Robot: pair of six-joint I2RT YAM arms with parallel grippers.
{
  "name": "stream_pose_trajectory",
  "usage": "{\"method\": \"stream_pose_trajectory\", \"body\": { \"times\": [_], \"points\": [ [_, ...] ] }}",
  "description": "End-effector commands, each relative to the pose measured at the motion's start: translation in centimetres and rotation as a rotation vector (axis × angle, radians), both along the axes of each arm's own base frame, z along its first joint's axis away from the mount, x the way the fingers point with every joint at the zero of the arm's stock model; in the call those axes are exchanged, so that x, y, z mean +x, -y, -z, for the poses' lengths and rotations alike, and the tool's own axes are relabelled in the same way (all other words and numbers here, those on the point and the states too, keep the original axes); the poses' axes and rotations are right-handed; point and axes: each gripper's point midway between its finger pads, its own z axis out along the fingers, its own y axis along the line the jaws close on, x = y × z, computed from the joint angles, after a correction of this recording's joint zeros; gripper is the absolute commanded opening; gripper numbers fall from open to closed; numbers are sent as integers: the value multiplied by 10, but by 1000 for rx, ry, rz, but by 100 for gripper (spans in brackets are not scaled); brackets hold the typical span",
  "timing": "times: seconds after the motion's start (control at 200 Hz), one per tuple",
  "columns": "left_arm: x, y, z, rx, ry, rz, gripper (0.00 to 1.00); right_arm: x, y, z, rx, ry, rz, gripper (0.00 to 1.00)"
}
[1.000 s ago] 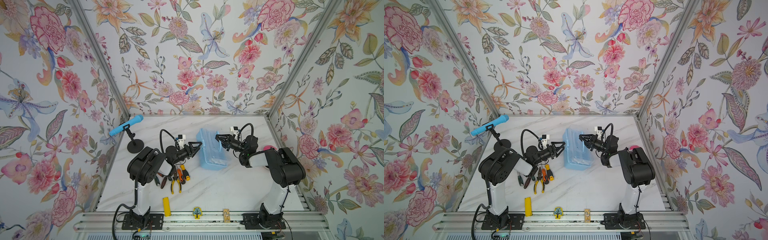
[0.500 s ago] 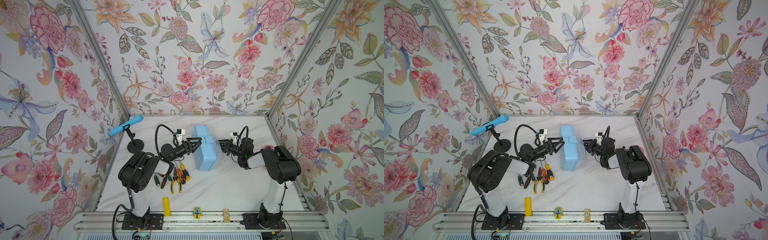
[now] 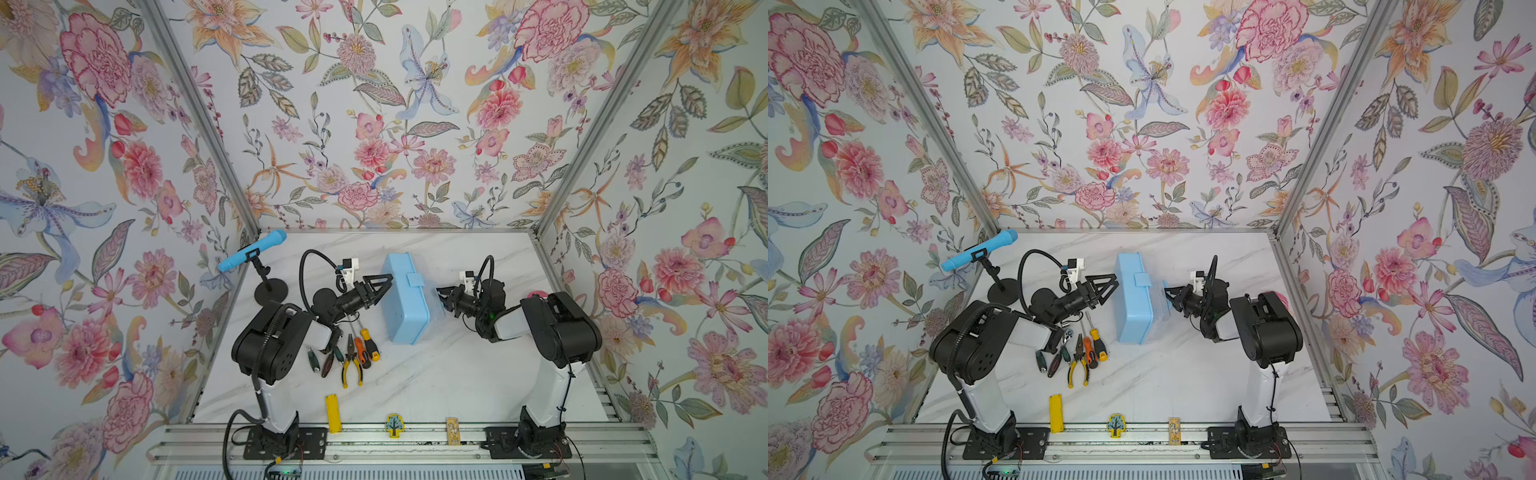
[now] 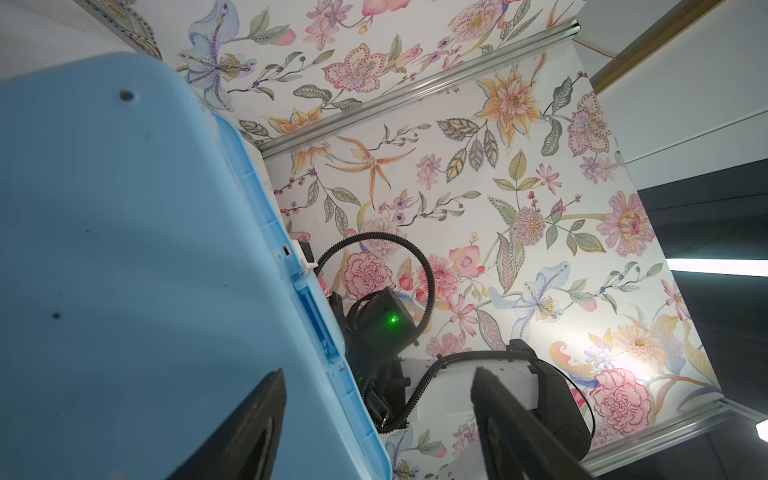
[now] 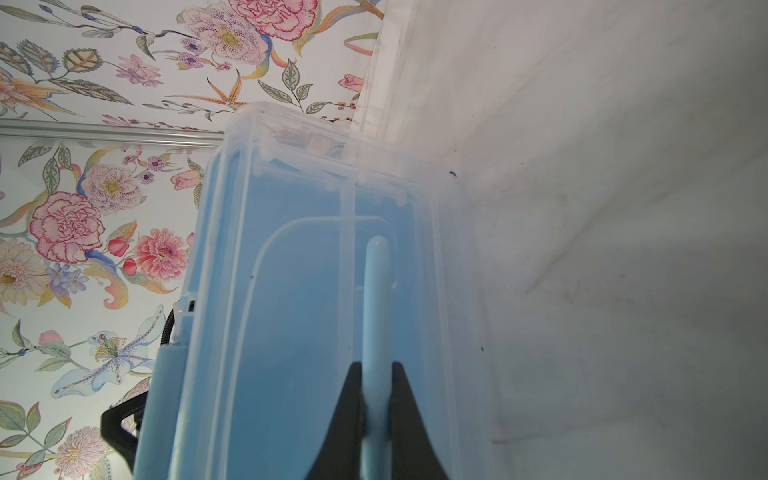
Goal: Pack the tool kit
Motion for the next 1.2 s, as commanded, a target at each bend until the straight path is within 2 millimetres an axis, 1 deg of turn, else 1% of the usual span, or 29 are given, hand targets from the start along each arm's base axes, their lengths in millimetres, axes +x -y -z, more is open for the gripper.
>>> {"method": "stream_pose_trajectory", "body": {
  "times": [0.0,0.095,0.13,0.23,0.26,0.31,0.4,0.485,0.585,0.716,0.886,0.986,1.191],
  "points": [
    [-14,-3,-26,-21,159,12,74,-2,6,-27,28,32,16,0],
    [-12,-4,-27,-18,162,4,74,-2,12,-50,5,78,29,0],
    [-11,-4,-27,-14,165,1,74,-3,13,-61,-10,98,31,0],
    [-9,-3,-25,16,166,-7,75,-5,19,-84,-158,160,39,0],
    [-8,-3,-25,25,167,-12,75,-5,21,-95,-206,191,43,0],
    [-8,-3,-23,36,167,-16,75,-7,24,-101,-259,202,51,0],
    [-7,-4,-17,38,157,-23,75,-8,27,-111,-228,219,53,0],
    [-9,-3,-13,21,147,-18,75,-10,24,-112,-176,221,45,0],
    [-14,0,-7,11,138,-8,75,-10,22,-106,-143,206,36,0],
    [-19,5,3,18,122,-2,75,-12,25,-92,-251,174,51,0],
    [-25,5,16,39,101,-1,75,-16,26,-89,-301,169,52,0],
    [-29,11,24,43,90,19,75,-18,23,-85,-310,161,43,0],
    [-33,25,39,48,63,54,75,-20,18,-84,-319,162,34,0]
  ]
}}
